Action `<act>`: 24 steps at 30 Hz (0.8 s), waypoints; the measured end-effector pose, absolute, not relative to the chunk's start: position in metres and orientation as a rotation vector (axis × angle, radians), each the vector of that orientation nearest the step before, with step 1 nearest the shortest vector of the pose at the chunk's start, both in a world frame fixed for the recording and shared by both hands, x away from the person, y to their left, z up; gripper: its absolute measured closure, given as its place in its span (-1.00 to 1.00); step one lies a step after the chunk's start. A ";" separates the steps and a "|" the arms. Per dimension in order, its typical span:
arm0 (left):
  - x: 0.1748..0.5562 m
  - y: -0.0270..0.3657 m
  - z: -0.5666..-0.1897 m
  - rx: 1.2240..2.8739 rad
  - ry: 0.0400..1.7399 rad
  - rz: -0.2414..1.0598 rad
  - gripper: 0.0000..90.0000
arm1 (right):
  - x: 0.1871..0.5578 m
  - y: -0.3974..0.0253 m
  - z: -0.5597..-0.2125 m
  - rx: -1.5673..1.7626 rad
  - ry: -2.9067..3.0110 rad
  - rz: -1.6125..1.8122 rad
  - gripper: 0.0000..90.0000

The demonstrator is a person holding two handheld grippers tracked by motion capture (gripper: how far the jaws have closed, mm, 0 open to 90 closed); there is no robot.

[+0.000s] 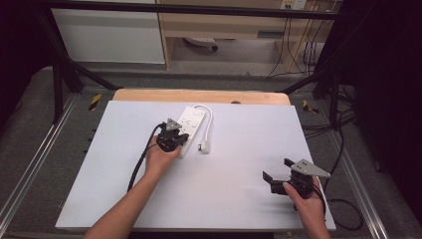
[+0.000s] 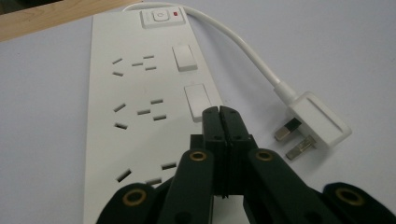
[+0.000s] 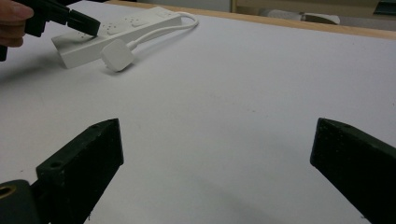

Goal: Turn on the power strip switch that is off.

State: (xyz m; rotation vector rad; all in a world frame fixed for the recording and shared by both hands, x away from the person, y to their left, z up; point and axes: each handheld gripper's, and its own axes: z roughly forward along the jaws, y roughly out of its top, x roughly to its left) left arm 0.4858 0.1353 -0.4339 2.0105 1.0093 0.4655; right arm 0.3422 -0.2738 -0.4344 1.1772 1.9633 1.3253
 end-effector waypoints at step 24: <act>0.489 0.135 -0.435 2.013 1.005 0.461 1.00 | 0.342 -0.273 -0.435 1.184 1.964 1.329 -0.93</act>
